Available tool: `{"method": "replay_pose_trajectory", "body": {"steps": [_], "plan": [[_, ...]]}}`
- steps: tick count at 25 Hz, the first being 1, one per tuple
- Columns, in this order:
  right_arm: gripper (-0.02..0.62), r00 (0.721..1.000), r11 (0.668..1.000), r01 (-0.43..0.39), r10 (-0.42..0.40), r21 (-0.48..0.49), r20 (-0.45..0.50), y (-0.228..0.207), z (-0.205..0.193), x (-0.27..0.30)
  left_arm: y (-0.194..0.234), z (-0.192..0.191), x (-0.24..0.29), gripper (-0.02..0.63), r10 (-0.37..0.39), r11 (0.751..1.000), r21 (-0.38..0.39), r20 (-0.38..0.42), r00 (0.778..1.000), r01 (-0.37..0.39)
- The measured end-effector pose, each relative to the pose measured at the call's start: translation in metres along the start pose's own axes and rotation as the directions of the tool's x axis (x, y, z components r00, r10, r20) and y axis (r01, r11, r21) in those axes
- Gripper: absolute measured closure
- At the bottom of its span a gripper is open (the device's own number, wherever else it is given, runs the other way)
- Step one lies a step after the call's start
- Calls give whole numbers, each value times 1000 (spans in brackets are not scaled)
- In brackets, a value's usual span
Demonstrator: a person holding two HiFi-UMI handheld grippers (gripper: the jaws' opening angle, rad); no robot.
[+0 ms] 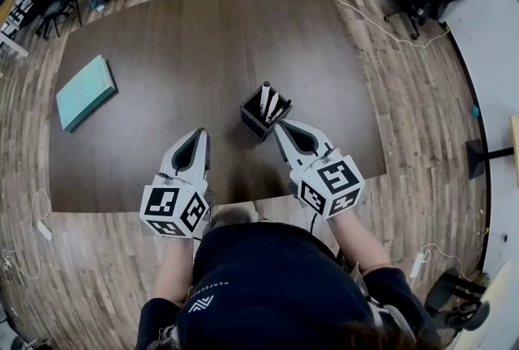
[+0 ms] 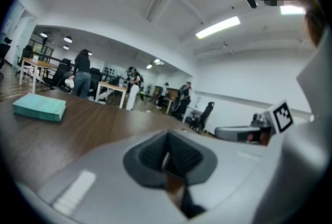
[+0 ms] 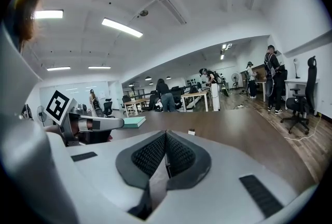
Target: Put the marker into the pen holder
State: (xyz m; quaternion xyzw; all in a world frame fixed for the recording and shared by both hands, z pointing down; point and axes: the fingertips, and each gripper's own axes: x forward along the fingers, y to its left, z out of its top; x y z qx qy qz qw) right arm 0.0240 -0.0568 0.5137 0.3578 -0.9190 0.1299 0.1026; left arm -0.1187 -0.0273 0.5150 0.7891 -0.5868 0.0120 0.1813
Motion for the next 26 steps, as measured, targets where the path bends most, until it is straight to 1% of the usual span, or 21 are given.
{"method": "replay_pose_trajectory", "body": {"steps": [9, 21, 26], "plan": [[595, 1000, 1000, -3, 3, -4, -3, 5, -2, -1, 0, -1, -6, 600, 4, 1000, 5, 3, 1000, -4], [595, 1000, 1000, 22, -22, 0, -9, -2, -1, -2, -3, 1, -2, 600, -18, 1000, 10, -3, 1000, 18], [595, 1000, 1000, 24, -24, 4, -14, -1, -4, -4, -8, -3, -3, 600, -31, 999, 17, -21, 999, 31]]}}
